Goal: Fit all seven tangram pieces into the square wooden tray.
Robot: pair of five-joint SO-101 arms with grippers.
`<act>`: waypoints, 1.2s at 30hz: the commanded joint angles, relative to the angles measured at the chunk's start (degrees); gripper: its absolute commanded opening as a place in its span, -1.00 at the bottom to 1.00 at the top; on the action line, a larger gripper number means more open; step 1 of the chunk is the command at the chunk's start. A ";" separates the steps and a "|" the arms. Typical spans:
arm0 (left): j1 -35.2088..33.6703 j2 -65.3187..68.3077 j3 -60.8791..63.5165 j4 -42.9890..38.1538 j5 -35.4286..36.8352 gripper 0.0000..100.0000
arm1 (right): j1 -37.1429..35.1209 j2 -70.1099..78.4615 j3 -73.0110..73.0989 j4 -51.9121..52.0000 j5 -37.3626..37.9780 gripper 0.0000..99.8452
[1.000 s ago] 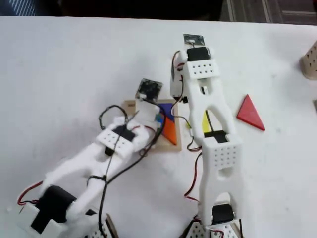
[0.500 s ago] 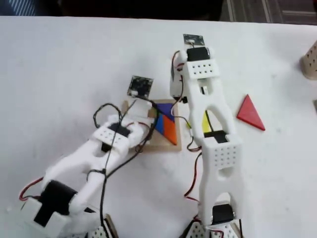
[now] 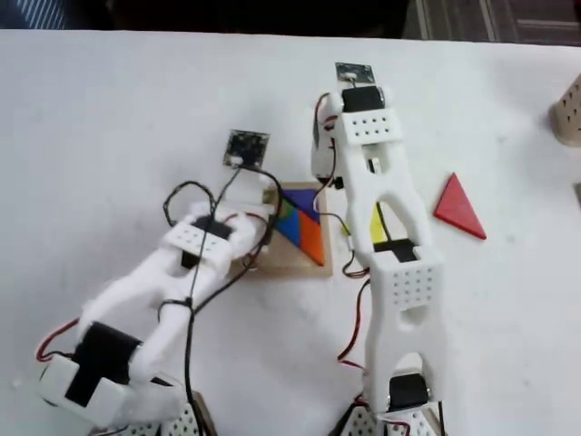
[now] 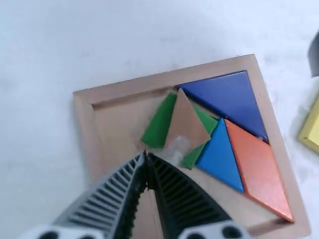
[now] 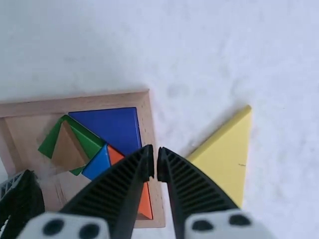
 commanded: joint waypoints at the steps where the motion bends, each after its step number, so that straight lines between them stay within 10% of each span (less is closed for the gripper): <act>1: -2.86 0.22 -4.31 -1.58 -0.44 -0.96 | 0.31 -1.19 -0.26 -0.22 0.62 -0.96; 10: -4.97 -2.42 -4.22 -1.23 -0.09 -0.96 | 0.31 -1.27 -0.26 -0.22 0.70 -0.96; 18: 9.45 -4.09 0.09 -6.15 2.37 -0.96 | 0.48 -1.27 -0.62 -0.31 0.97 -0.96; 36: 3.91 7.08 -8.44 -2.73 5.63 -0.96 | 0.31 -1.36 -0.62 -0.22 0.97 -0.96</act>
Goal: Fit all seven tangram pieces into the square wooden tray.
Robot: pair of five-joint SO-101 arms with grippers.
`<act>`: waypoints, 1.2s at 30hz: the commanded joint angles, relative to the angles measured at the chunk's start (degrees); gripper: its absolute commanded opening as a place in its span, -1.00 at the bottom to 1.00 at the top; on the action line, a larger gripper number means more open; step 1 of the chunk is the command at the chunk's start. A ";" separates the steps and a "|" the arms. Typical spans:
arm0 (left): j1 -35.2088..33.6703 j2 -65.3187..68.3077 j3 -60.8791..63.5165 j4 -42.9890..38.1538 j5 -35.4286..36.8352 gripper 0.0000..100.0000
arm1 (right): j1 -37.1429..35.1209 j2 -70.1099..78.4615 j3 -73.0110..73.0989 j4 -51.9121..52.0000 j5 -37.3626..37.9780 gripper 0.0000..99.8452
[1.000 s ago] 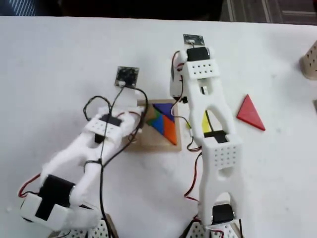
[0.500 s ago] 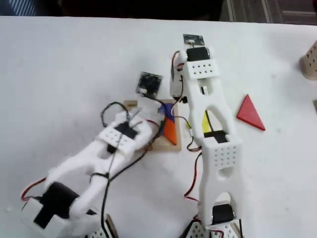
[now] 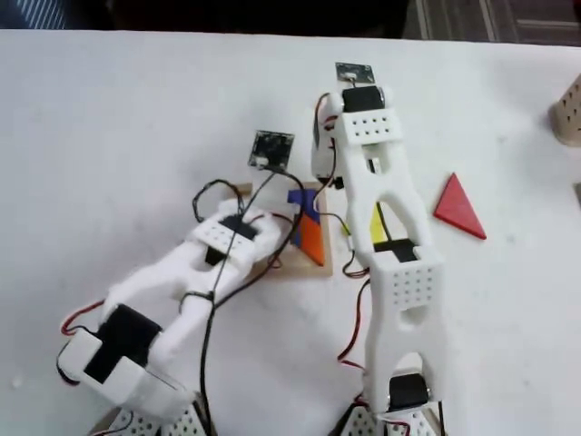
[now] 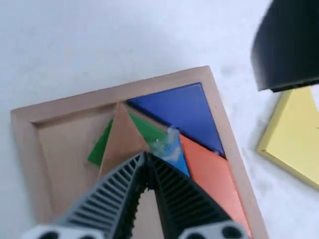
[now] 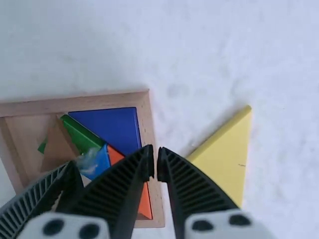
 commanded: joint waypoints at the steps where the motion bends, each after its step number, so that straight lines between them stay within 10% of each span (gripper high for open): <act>1: -2.24 -0.22 -2.99 1.49 0.70 -0.96 | 0.22 -1.36 -0.62 -0.22 0.79 -0.96; 28: -10.86 -1.27 -3.25 8.35 1.23 -0.96 | 0.13 -0.92 -0.62 -0.48 0.88 -0.96; 36: -6.99 -18.95 6.86 8.26 0.70 -0.96 | 0.13 -0.92 -0.70 -0.57 0.88 -0.96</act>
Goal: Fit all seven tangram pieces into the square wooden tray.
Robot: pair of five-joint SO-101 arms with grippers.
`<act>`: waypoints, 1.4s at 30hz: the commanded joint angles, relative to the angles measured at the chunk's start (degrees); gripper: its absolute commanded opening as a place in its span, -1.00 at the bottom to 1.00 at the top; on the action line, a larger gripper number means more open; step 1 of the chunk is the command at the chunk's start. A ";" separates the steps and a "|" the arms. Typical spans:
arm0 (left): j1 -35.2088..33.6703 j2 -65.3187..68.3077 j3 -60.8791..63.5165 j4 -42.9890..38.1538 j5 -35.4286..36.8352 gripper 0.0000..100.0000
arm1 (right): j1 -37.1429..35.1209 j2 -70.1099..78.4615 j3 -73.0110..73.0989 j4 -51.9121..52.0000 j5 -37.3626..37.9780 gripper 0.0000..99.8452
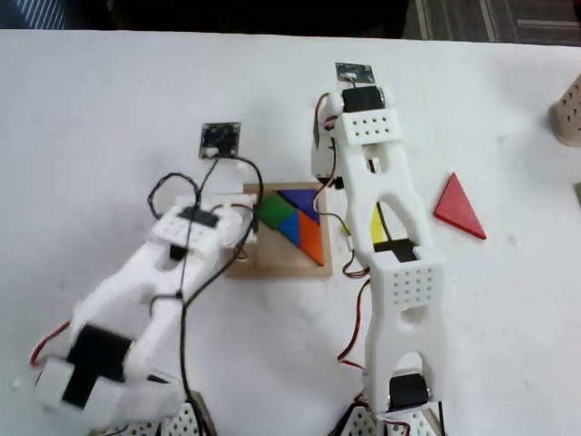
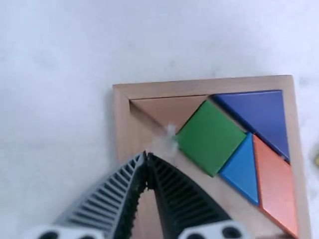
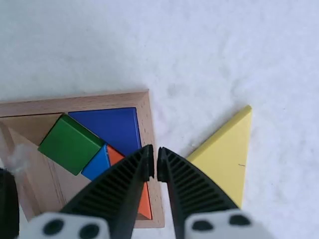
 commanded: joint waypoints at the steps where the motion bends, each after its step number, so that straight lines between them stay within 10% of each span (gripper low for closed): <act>1: 4.18 -14.64 6.59 -1.85 0.26 -0.96 | 0.13 -0.92 -0.70 -0.57 0.88 -0.96; 10: 8.04 -16.04 12.57 -15.74 0.79 -0.96 | 0.13 -0.92 -0.70 -0.57 0.88 -0.96; 19: 5.93 -3.03 1.14 -1.05 0.35 -0.96 | 0.31 -1.01 -0.70 -0.57 0.88 -0.96; 42: 6.99 15.43 -16.00 4.66 0.26 -0.95 | 1.45 -1.36 -2.20 -0.13 0.97 -0.96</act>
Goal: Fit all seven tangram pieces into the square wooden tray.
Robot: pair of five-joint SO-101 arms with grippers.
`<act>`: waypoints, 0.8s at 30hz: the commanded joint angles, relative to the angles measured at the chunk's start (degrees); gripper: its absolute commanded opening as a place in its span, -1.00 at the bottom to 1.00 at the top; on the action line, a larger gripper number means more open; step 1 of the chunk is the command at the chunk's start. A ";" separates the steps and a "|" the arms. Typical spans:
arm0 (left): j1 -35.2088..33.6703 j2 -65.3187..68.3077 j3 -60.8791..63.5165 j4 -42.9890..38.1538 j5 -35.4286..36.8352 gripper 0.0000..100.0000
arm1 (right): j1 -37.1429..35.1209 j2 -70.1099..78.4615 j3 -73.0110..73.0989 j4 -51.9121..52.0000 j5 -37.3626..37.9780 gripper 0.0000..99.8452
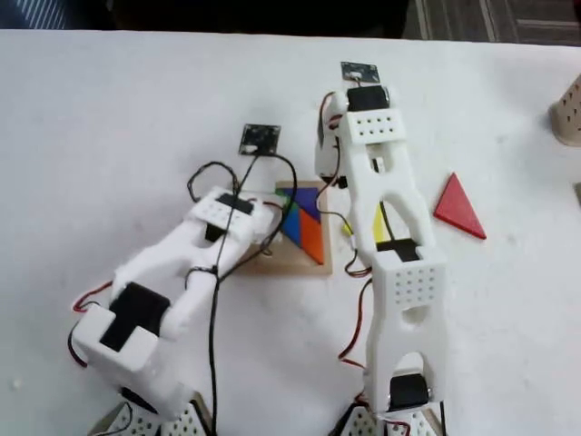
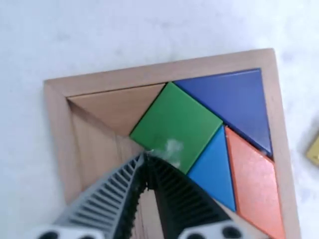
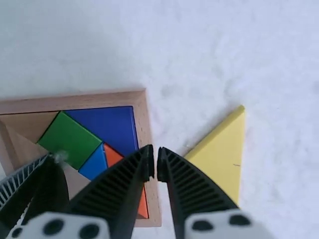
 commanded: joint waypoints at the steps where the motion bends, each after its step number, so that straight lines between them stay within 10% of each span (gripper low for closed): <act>1: 0.92 -0.40 -2.55 0.62 0.26 -0.95 | 0.57 -1.36 -2.11 -0.13 0.97 -0.96; 11: 3.30 -9.54 2.81 5.27 -5.63 -0.95 | 1.36 -1.45 -2.20 -0.13 0.88 -0.96; 24: -6.55 -26.24 18.46 -9.58 -16.44 -0.95 | 4.62 -9.98 8.88 1.89 0.35 -0.96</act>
